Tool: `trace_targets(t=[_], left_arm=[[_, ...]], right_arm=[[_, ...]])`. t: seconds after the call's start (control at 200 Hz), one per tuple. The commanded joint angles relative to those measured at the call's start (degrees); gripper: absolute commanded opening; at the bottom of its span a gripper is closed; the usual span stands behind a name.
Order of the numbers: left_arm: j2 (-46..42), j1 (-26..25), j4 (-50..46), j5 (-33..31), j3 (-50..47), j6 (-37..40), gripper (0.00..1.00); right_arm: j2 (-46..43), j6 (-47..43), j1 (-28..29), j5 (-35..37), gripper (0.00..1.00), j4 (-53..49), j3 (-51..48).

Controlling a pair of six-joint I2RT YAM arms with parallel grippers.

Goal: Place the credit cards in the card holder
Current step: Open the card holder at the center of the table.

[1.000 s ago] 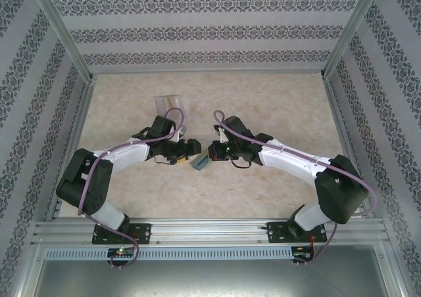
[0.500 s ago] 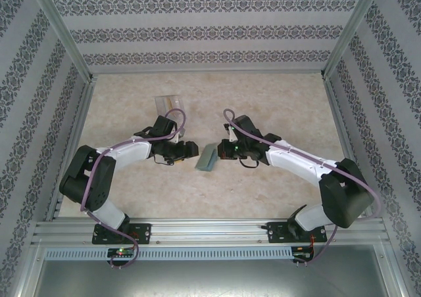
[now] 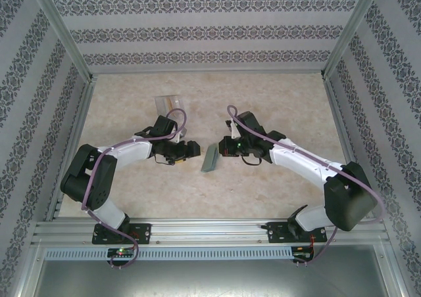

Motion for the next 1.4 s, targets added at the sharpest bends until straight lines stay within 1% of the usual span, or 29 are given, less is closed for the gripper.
trace_targets(t=[0.0,0.05,0.2,0.3,0.415,0.525,0.764,0.899,1.004,1.164,1.264,1.329,1.394], left_arm=[[-1.4,-0.2,3.0,2.7,-0.1,-0.9,0.82],[-1.5,-0.1,3.7,3.1,-0.3,-1.2,0.82],[-1.2,0.5,4.4,3.1,-0.3,-1.1,0.82],[0.1,0.6,3.9,3.4,-0.2,-0.5,0.81],[0.6,0.6,2.8,2.4,-0.4,0.3,0.79],[0.8,0.6,1.9,1.4,-0.6,1.1,0.79],[1.8,0.6,2.8,2.2,-0.8,0.8,0.78],[1.9,0.5,4.2,3.3,-0.8,0.3,0.79],[2.4,0.5,4.3,3.0,-0.6,0.3,0.81],[4.0,-0.1,6.2,4.5,-0.4,-0.4,0.8],[5.6,-1.0,7.2,5.0,0.4,-0.9,0.78],[6.5,-1.4,7.6,5.0,1.1,-1.1,0.78],[7.2,-1.8,7.8,5.0,1.6,-1.4,0.78]], right_arm=[[0.9,-0.8,0.2,-4.3,0.0,0.4,3.5],[1.7,-0.2,0.7,-5.2,0.0,1.0,4.9],[4.1,-0.7,1.3,-3.8,0.0,-0.1,7.1],[4.2,-0.6,0.8,-3.3,0.0,-0.2,5.5],[2.9,0.1,-0.5,-2.2,0.0,0.7,2.0],[1.2,0.5,-2.6,-1.3,0.0,1.2,-1.7],[-0.5,-1.2,-8.5,-1.2,0.0,1.2,-7.2],[-0.7,-2.0,-12.3,-1.4,0.0,1.3,-9.2],[-0.4,-2.9,-15.0,-1.7,0.0,1.4,-10.4],[0.1,-4.0,-16.9,-2.7,0.0,1.9,-11.8],[0.8,-4.5,-17.2,-1.6,0.0,1.6,-12.2],[1.6,-4.6,-17.6,0.8,0.0,0.2,-12.1],[2.6,-4.6,-17.9,4.7,0.0,-1.8,-12.0]])
